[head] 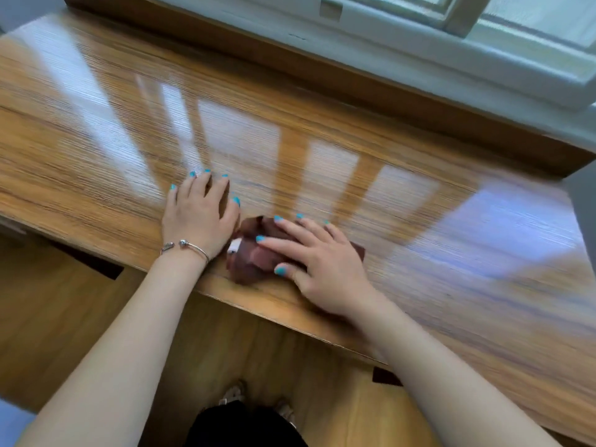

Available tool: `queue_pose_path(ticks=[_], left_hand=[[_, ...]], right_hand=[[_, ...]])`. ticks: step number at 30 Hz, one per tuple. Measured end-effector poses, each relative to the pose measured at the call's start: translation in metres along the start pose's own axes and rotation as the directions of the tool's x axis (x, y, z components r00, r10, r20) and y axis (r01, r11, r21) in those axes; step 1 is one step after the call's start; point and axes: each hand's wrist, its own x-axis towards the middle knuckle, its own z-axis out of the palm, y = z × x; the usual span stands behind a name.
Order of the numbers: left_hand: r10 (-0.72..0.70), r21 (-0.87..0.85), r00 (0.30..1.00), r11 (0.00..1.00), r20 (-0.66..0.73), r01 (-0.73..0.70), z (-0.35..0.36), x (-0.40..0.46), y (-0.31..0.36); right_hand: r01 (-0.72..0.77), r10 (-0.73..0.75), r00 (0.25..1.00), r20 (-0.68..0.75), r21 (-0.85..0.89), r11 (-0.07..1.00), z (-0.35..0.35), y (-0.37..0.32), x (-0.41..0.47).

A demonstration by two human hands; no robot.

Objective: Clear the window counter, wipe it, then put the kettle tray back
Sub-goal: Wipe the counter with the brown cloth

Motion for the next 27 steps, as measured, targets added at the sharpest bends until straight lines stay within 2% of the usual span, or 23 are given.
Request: queue_pose_path(ticks=[2, 5, 7, 10, 12, 16, 18, 20, 22, 24, 27], left_hand=[[0.048, -0.03, 0.999, 0.998, 0.024, -0.047, -0.006, -0.011, 0.003], [0.152, -0.026, 0.988, 0.988, 0.005, -0.152, -0.005, -0.04, 0.006], [0.159, -0.055, 0.985, 0.985, -0.065, -0.163, 0.0, -0.049, 0.004], [0.109, -0.113, 0.99, 0.986, -0.089, -0.119, 0.001, -0.048, 0.003], [0.124, -0.107, 0.988, 0.985, -0.092, -0.134, 0.001, -0.047, 0.003], [0.14, -0.108, 0.981, 0.982, -0.134, -0.155, 0.002, -0.047, 0.004], [0.14, -0.105, 0.981, 0.982, -0.133, -0.154, 0.002, -0.047, 0.006], [0.14, -0.106, 0.982, 0.982, -0.127, -0.154, 0.002, -0.05, 0.006], [0.143, -0.116, 0.981, 0.981, -0.129, -0.158, 0.001, -0.051, 0.007], [0.135, -0.122, 0.983, 0.981, -0.127, -0.151, -0.001, -0.05, 0.006], [0.116, -0.102, 0.986, 0.986, -0.12, -0.129, -0.004, -0.048, 0.008]], right_hand=[[-0.197, 0.193, 0.978, -0.084, -0.041, 0.98, -0.014, 0.045, 0.037], [-0.522, 0.52, 0.841, -0.149, 0.029, 0.853, -0.031, 0.098, 0.084], [-0.594, 0.595, 0.791, -0.141, 0.056, 0.803, -0.029, 0.103, 0.096], [-0.612, 0.608, 0.772, -0.184, 0.044, 0.79, -0.016, 0.074, 0.076], [-0.574, 0.568, 0.803, -0.183, 0.019, 0.818, -0.006, 0.044, 0.044], [-0.321, 0.311, 0.941, -0.136, -0.058, 0.945, 0.013, -0.025, -0.034], [-0.203, 0.199, 0.977, -0.077, -0.052, 0.978, 0.016, -0.03, -0.057], [-0.152, 0.151, 0.988, -0.03, -0.034, 0.988, 0.01, -0.014, -0.056], [-0.184, 0.183, 0.982, -0.043, -0.013, 0.983, 0.0, 0.017, -0.034], [-0.286, 0.283, 0.954, -0.102, -0.006, 0.958, -0.01, 0.057, 0.003], [-0.509, 0.507, 0.845, -0.169, 0.035, 0.86, -0.024, 0.096, 0.059]])
